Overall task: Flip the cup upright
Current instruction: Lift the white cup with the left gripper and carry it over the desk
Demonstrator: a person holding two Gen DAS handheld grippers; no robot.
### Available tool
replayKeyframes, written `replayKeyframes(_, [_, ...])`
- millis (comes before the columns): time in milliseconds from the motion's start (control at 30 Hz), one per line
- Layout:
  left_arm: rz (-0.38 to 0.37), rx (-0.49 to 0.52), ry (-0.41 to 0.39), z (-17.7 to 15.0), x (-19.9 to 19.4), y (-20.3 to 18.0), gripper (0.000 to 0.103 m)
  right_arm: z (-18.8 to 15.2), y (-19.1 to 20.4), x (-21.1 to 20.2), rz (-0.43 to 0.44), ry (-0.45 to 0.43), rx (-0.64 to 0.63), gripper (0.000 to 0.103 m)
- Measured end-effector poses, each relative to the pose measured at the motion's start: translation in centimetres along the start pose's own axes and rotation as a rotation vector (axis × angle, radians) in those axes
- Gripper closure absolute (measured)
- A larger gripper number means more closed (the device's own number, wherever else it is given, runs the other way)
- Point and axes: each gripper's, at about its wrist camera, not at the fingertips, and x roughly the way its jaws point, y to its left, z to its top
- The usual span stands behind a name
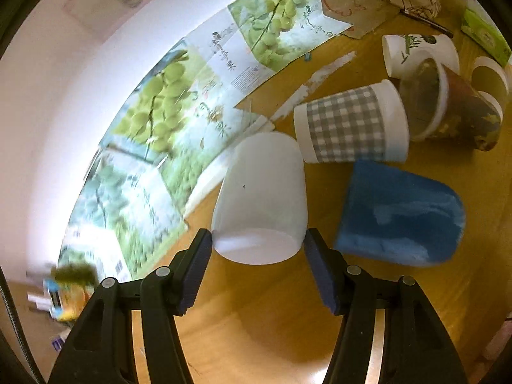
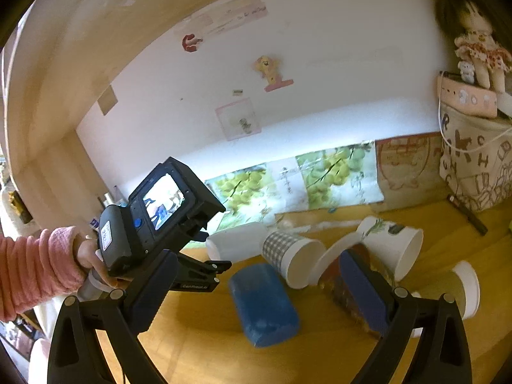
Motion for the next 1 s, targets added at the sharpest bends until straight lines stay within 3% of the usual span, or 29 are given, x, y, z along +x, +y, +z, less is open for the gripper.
replayKeyframes(467, [-0.015,-0.188,-0.042,-6.5,-6.1,-3.7,0.04,-2.4,1.1,-6.6,0.029,0.018,-0.043,0.001])
replayKeyframes(733, [-0.086,-0.245,-0.052,-9.7,-8.4,-7.4,0.041,-3.8,0.9,-10.0,0.021,0.041,-0.067,0.001])
replayKeyframes(1000, [-0.133,-0.304,-0.016,-12.4,-9.0,-11.5,0.041,-5.4,-0.2,-11.8,-0.002,0.098,-0.013,0.001])
